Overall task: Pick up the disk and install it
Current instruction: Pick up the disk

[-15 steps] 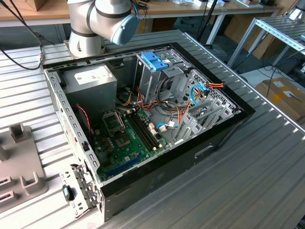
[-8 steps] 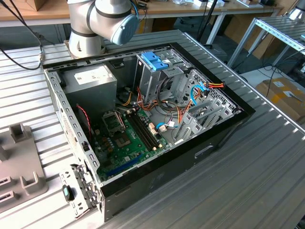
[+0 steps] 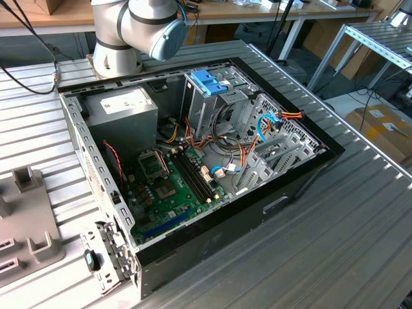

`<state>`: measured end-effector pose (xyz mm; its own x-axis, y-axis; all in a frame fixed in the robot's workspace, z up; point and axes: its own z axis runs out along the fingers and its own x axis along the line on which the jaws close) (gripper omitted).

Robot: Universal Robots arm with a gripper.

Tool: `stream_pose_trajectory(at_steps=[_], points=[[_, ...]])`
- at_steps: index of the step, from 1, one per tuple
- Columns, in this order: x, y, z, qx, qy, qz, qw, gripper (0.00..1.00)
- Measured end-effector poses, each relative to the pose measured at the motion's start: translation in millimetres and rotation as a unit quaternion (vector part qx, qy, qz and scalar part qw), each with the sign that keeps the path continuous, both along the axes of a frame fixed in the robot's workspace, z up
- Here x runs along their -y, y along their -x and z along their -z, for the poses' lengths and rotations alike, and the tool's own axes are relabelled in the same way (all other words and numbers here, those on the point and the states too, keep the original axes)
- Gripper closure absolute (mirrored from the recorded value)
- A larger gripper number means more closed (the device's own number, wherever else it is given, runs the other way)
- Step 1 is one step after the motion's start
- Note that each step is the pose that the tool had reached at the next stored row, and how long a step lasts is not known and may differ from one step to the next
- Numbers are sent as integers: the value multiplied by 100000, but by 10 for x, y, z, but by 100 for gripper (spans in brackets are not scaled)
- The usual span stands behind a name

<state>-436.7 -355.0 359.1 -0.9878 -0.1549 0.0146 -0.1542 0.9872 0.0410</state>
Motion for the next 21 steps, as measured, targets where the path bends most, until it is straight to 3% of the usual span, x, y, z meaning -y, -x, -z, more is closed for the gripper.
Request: stream_pose_trajectory(at_steps=[14, 21], points=[[0, 0, 0, 1, 1, -3108, 99952, 89], [0, 0, 0, 3, 1, -3544, 99937, 89]])
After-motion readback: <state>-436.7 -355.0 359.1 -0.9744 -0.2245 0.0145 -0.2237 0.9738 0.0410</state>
